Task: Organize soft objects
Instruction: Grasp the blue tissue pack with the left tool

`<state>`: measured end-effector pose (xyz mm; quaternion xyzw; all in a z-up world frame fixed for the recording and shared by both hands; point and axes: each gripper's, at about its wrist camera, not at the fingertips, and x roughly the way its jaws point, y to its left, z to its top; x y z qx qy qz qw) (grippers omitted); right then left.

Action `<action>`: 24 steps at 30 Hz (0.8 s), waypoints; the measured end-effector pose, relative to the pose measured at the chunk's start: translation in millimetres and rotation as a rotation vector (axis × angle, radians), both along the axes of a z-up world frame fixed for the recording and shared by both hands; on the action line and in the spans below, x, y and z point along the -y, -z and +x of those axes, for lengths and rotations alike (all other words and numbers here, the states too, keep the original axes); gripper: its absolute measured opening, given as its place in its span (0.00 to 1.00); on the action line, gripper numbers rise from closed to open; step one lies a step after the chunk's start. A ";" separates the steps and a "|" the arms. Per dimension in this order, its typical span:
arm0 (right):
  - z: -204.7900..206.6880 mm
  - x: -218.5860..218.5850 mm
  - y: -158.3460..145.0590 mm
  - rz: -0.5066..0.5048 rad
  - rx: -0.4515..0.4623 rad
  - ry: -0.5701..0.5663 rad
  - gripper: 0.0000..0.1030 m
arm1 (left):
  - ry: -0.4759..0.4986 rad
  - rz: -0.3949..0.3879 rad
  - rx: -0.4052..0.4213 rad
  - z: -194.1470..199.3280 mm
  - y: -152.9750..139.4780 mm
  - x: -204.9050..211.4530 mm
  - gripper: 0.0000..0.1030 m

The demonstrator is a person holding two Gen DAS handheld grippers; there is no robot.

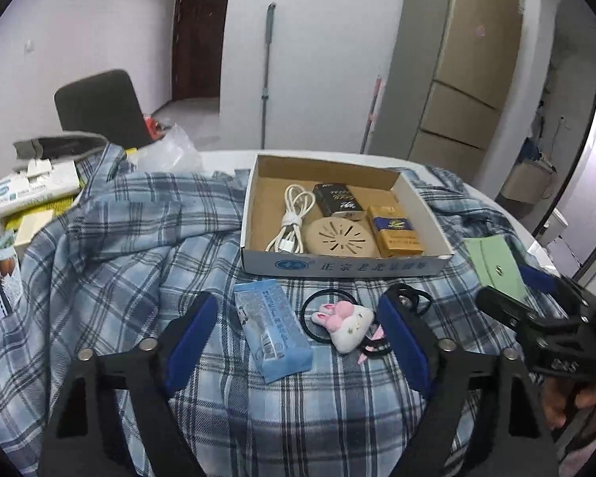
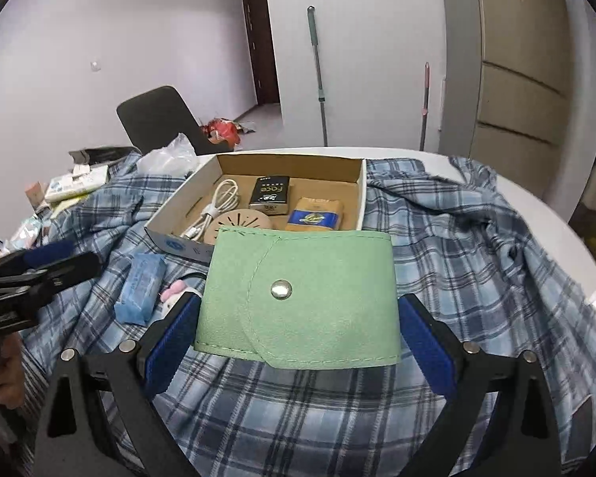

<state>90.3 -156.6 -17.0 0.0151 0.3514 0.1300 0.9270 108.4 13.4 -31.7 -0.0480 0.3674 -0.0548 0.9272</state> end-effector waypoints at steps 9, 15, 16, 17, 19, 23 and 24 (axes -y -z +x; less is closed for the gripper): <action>-0.6 -0.9 16.4 -0.026 0.015 0.019 0.94 | 0.026 0.019 -0.098 26.1 36.0 4.9 0.57; 3.5 2.7 22.9 -0.011 -0.009 0.021 0.94 | 0.019 -0.017 -0.164 33.1 51.6 -0.3 0.53; 3.4 2.2 23.7 -0.010 -0.013 0.018 0.94 | 0.017 -0.019 -0.172 33.7 53.4 -1.0 0.53; 3.4 1.8 24.1 -0.012 -0.014 0.017 0.94 | 0.018 -0.018 -0.180 34.1 55.3 -1.0 0.53; 3.2 1.0 24.0 -0.016 -0.012 0.014 0.94 | 0.022 -0.013 -0.199 36.4 59.2 -0.2 0.53; 2.7 -0.9 24.6 -0.023 -0.011 0.011 0.94 | 0.002 0.024 -0.256 41.0 69.6 0.5 0.53; 2.9 -1.5 24.6 -0.022 -0.013 0.009 0.94 | 0.001 0.023 -0.258 41.5 70.4 0.0 0.53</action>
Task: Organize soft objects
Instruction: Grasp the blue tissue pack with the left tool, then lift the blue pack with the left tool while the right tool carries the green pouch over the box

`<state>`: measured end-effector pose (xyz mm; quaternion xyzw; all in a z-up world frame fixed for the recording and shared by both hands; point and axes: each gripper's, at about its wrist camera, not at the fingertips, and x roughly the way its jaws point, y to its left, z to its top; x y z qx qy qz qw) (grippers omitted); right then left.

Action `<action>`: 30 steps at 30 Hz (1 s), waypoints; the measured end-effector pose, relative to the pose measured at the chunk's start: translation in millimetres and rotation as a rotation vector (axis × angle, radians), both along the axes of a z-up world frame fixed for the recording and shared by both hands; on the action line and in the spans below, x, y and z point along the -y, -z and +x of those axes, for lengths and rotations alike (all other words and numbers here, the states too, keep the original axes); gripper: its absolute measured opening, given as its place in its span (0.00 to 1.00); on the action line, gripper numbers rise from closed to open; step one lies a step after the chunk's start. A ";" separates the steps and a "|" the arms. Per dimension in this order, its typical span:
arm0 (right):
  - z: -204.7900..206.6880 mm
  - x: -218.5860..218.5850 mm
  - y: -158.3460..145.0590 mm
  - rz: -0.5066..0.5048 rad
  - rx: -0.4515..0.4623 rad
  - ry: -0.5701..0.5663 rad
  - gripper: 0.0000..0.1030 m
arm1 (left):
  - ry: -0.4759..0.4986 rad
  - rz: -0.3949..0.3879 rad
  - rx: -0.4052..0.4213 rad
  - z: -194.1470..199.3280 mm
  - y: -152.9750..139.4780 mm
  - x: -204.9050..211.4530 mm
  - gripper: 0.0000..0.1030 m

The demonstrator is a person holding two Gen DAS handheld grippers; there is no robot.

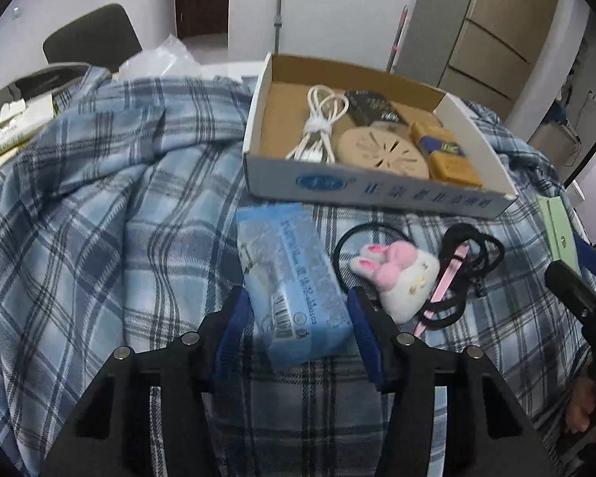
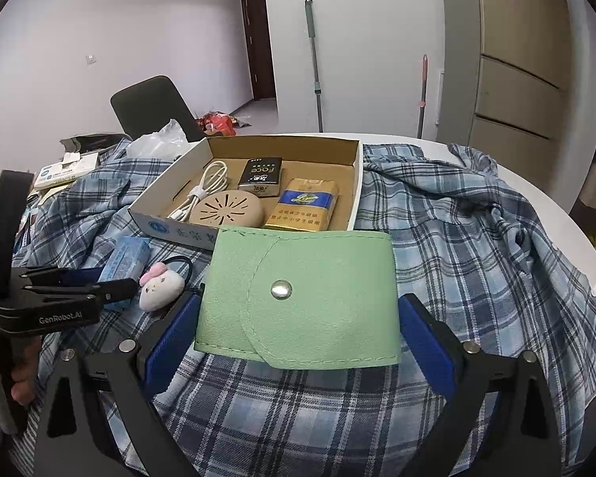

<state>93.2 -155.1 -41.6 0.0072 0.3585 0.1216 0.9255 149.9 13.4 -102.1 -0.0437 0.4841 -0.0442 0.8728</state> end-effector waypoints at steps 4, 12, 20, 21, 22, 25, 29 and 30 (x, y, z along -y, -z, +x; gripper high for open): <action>0.3 0.3 1.0 0.002 -0.002 -0.001 0.94 | 0.008 -0.017 0.011 -0.9 0.2 -1.8 0.47; 0.3 1.1 1.3 0.003 0.001 0.008 0.94 | 0.028 -0.048 0.124 -16.5 -16.3 -3.0 0.40; -1.8 3.2 -1.3 0.009 0.026 0.006 0.94 | 0.055 -0.042 0.352 -48.1 -58.7 -2.1 0.39; -1.6 3.9 -2.0 0.017 0.026 0.001 0.94 | 0.059 -0.043 0.372 -50.3 -63.9 -1.0 0.39; -1.3 4.6 -3.2 0.023 0.026 0.000 0.94 | 0.064 -0.048 0.388 -52.7 -69.5 -0.7 0.39; -3.6 3.5 -11.0 0.013 0.043 -0.003 0.94 | 0.067 -0.050 0.435 -60.1 -88.3 -0.4 0.39; -11.8 1.7 -34.4 -0.008 0.111 0.005 0.94 | 0.075 -0.038 0.515 -69.0 -119.9 3.6 0.39; -13.1 2.3 -41.9 -0.006 0.128 0.006 0.94 | 0.082 -0.039 0.529 -69.9 -128.1 4.3 0.39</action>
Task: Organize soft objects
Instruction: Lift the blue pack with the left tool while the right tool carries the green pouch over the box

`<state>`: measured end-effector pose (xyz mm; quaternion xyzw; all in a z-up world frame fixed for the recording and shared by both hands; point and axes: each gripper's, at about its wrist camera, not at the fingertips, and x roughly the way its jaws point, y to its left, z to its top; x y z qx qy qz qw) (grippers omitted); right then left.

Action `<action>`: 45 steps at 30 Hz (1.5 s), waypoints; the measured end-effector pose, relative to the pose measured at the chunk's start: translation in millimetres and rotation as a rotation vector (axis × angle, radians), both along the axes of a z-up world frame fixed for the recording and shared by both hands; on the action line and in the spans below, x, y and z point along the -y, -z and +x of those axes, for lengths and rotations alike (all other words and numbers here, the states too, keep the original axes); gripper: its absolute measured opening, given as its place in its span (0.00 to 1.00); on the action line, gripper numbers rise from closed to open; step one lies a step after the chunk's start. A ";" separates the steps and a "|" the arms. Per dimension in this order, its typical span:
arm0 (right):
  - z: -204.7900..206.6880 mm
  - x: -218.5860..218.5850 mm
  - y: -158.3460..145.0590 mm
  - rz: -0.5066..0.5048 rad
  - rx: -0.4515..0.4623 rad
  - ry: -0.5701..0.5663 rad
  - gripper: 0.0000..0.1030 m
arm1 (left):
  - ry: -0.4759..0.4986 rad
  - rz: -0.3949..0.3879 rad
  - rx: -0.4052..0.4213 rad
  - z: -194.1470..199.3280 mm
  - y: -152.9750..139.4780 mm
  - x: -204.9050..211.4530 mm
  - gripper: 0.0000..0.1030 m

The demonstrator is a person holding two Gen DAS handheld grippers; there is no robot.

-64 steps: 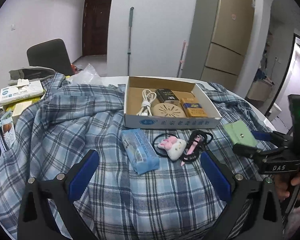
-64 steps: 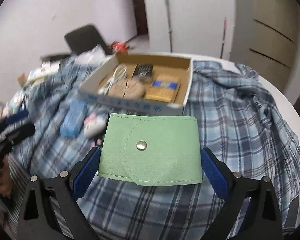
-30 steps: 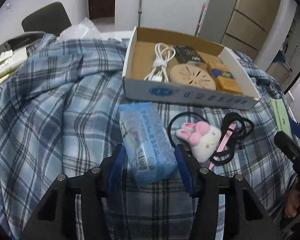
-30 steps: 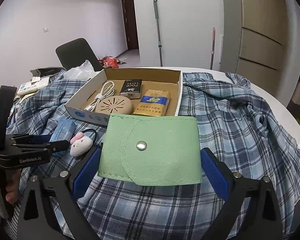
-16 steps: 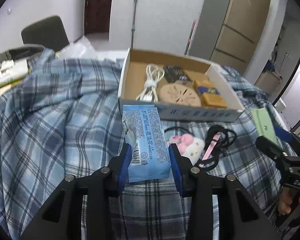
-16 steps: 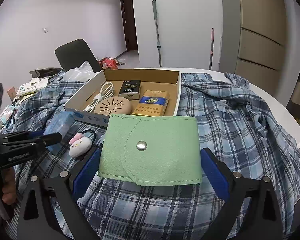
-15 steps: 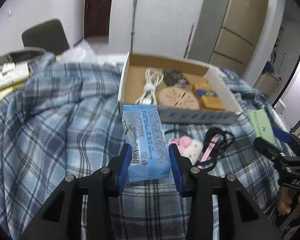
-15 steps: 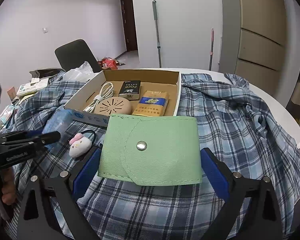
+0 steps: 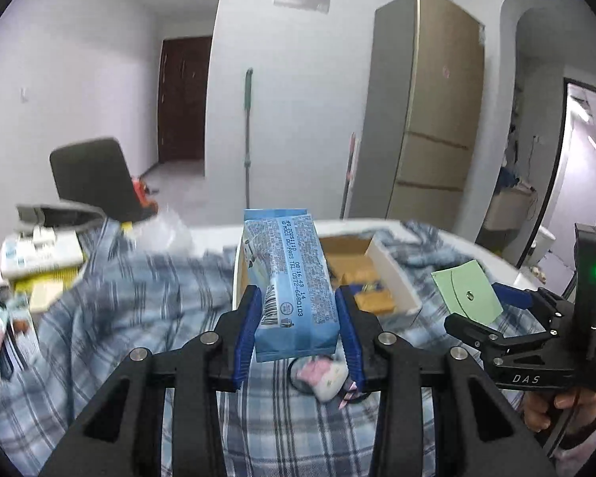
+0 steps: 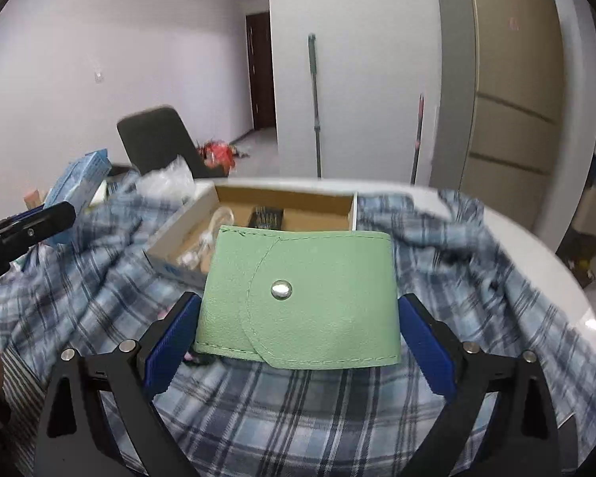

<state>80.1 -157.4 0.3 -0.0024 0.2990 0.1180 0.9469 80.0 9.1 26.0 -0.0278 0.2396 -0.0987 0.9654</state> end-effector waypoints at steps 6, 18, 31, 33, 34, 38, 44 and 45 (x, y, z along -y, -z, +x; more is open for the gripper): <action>-6.7 0.1 -57.3 0.020 0.139 0.008 0.94 | 0.001 0.022 0.118 -6.8 -54.2 3.9 0.39; 18.7 -15.7 -155.0 0.049 0.367 0.053 0.94 | -0.047 -0.015 0.235 24.4 -139.0 13.8 0.39; 76.7 -12.4 -135.2 0.077 0.273 0.087 0.94 | -0.058 -0.008 0.095 91.2 -103.3 5.6 0.39; 87.0 -12.6 -124.9 0.081 0.237 0.079 0.94 | -0.073 -0.008 0.070 98.6 -93.6 5.2 0.39; 91.2 -13.4 -119.7 0.080 0.219 0.074 0.94 | -0.075 -0.006 0.060 101.9 -88.9 4.8 0.39; 107.0 -17.4 -97.6 0.063 0.151 0.064 0.94 | -0.058 0.007 -0.006 122.1 -64.8 5.5 0.39; 129.3 -29.5 -58.4 0.042 0.027 0.032 0.94 | -0.026 0.029 -0.127 147.7 -28.6 12.9 0.39; 131.5 -31.6 -51.3 0.032 0.008 0.029 0.94 | -0.024 0.031 -0.152 150.2 -20.9 14.3 0.39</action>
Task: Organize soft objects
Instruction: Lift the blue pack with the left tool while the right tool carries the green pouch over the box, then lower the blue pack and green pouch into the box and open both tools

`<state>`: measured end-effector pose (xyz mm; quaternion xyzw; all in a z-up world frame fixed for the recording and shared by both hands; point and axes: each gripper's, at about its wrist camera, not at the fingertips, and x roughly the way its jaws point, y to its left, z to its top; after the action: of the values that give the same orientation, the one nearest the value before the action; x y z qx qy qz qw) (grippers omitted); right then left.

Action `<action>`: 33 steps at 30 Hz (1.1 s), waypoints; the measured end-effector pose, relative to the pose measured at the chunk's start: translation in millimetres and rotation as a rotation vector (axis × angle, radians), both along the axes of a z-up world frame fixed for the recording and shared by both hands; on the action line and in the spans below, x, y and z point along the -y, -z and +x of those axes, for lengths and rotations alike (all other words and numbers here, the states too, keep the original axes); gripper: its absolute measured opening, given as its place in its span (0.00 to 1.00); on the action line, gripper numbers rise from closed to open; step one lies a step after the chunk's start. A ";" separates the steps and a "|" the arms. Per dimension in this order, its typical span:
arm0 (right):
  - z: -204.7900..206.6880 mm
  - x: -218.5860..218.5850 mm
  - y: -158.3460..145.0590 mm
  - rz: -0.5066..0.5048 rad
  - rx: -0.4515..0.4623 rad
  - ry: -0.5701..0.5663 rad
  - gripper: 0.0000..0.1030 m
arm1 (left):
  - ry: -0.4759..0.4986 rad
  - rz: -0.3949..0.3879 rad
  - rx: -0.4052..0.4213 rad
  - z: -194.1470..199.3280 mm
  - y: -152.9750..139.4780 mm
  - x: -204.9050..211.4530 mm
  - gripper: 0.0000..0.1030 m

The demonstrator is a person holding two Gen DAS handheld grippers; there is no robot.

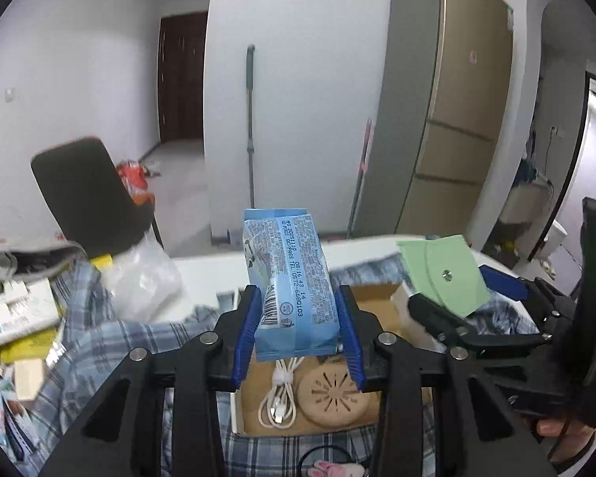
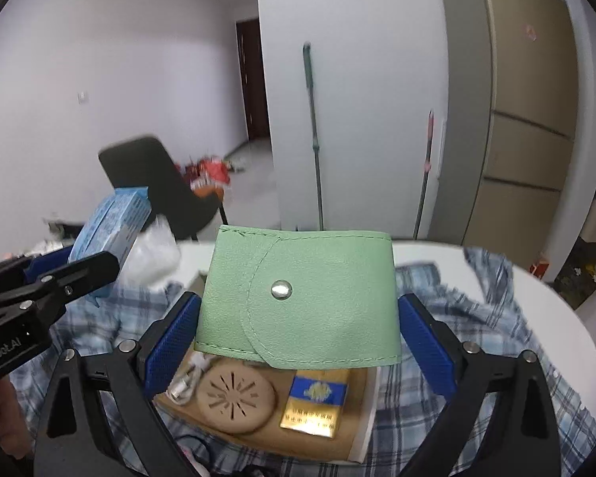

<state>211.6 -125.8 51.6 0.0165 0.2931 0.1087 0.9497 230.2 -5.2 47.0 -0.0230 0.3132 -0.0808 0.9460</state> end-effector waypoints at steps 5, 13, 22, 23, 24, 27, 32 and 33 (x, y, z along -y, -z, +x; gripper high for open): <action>6.8 -7.2 32.5 -0.030 -0.091 -0.025 0.94 | -0.001 0.019 -0.076 14.3 26.2 7.2 0.39; 25.1 -22.2 72.1 -0.042 -0.228 -0.080 0.94 | 0.001 -0.003 -0.189 38.5 60.2 -2.8 0.39; 29.5 -29.8 90.2 -0.053 -0.288 -0.107 0.94 | -0.003 -0.015 -0.247 50.3 80.4 -6.7 0.39; 29.7 -31.0 92.6 -0.060 -0.291 -0.109 0.94 | 0.000 -0.015 -0.246 50.3 80.9 -5.8 0.39; 31.2 -31.0 94.4 -0.061 -0.296 -0.112 0.94 | 0.002 -0.013 -0.246 50.8 81.3 -5.2 0.39; 32.7 -29.8 98.8 -0.055 -0.313 -0.111 0.94 | 0.007 -0.015 -0.250 51.0 82.4 -4.7 0.39; 33.5 -29.5 99.6 -0.053 -0.319 -0.112 0.95 | 0.011 -0.013 -0.264 52.2 86.0 -2.5 0.40; 33.9 -29.6 100.5 -0.053 -0.323 -0.115 0.95 | 0.008 -0.009 -0.266 52.4 86.3 -1.8 0.41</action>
<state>245.5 -96.2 -49.0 -0.0081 0.4453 0.1513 0.8825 282.6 -3.4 -39.3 -0.0364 0.4354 -0.0823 0.8957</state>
